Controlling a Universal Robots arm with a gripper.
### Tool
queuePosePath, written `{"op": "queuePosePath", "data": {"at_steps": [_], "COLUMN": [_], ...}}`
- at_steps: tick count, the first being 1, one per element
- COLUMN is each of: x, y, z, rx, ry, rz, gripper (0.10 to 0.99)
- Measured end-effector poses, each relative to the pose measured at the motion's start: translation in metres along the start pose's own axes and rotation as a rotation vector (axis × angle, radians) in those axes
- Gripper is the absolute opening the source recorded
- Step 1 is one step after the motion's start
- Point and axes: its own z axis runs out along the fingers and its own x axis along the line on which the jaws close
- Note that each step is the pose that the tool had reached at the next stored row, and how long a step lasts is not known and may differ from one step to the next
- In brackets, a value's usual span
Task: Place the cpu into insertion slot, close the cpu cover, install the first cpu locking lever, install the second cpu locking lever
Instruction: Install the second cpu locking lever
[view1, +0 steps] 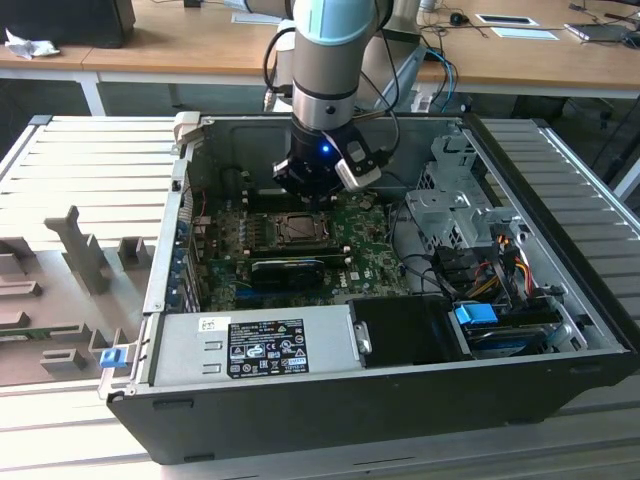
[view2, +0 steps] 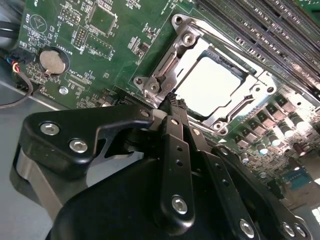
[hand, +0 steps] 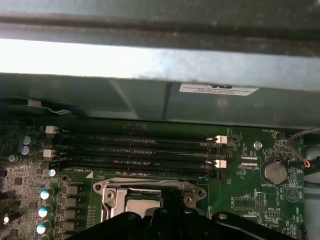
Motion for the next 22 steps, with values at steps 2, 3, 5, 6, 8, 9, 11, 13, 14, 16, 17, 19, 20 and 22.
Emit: {"op": "queuePosePath", "data": {"at_steps": [2, 3, 5, 6, 8, 9, 11, 13, 14, 16, 17, 19, 20, 22], "x": [-0.0001, -0.0001, -0.0001, 0.0, 0.0001, 0.0002, 0.0003, 0.0003, 0.0003, 0.0003, 0.0003, 0.0003, 0.0003, 0.0004], "y": [0.0002, 0.0003, 0.0002, -0.0009, -0.0027, -0.0038, -0.0058, -0.0061, -0.0063, -0.0061, -0.006, -0.0063, -0.0069, -0.008], "z": [-0.0026, -0.0037, -0.0055, -0.0057, -0.006, -0.0061, -0.0063, -0.0064, -0.0069, -0.0086, -0.01, -0.0101, -0.0103, -0.0104], "rx": [0.0, 0.0, 0.0, 0.0, 0.0, 0.0, 0.0, 0.0, 0.0, 0.0, 0.0, 0.0, 0.0, 0.0], "ry": [0.0, 0.0, -0.0002, 0.0, 0.0, 0.0, -0.0001, -0.0001, 0.0001, 0.0, 0.0, -0.0002, 0.0, -0.0001], "rz": [0.0, 0.0, 0.0, 0.0, 0.0, 0.0, 0.0, 0.0, 0.0, 0.0, 0.0, 0.0, 0.0, 0.0], "gripper": [0.106, 0.106, 0.106, 0.106, 0.106, 0.106, 0.106, 0.106, 0.106, 0.106, 0.106, 0.106, 0.106, 0.106]}}
